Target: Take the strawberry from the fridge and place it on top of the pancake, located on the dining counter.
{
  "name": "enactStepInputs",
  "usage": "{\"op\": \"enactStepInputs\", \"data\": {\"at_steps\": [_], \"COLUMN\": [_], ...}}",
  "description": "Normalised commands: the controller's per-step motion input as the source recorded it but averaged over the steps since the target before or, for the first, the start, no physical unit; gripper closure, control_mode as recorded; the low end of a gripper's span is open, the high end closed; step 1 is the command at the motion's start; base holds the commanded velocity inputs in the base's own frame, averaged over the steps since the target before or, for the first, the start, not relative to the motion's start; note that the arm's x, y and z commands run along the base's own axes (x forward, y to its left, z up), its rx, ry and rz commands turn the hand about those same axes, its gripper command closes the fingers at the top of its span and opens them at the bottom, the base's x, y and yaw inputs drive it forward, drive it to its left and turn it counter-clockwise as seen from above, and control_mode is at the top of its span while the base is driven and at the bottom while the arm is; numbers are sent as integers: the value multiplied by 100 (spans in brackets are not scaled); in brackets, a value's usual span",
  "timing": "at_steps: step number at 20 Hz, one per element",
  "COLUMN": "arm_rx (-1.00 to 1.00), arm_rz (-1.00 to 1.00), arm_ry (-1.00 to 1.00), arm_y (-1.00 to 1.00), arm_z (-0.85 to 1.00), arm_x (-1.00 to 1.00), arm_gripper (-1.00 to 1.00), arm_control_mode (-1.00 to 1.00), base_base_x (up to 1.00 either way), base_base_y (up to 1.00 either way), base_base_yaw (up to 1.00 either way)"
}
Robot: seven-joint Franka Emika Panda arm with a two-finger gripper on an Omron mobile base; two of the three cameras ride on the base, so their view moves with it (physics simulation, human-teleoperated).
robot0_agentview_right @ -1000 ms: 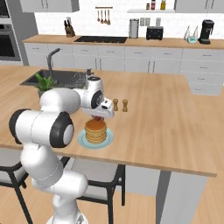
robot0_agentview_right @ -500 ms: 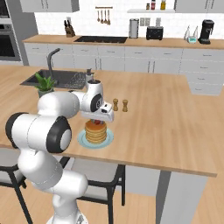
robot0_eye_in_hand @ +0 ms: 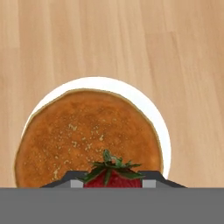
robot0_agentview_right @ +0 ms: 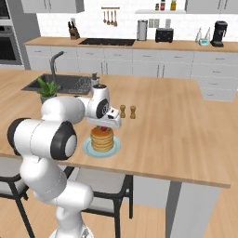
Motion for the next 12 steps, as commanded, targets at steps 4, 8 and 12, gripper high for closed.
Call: {"op": "enactStepInputs", "data": {"at_steps": [4,8,12], "arm_rx": [0,0,0], "arm_rz": [0,0,0], "arm_ry": [0,0,0], "arm_y": [0,0,0], "arm_z": [-5,0,1], "arm_x": [-13,-22,0], "arm_gripper": [-100,-100,-100], "arm_control_mode": [-100,-100,-100], "base_base_x": [0,0,0], "base_base_y": [0,0,0], "base_base_yaw": [0,0,0]}}
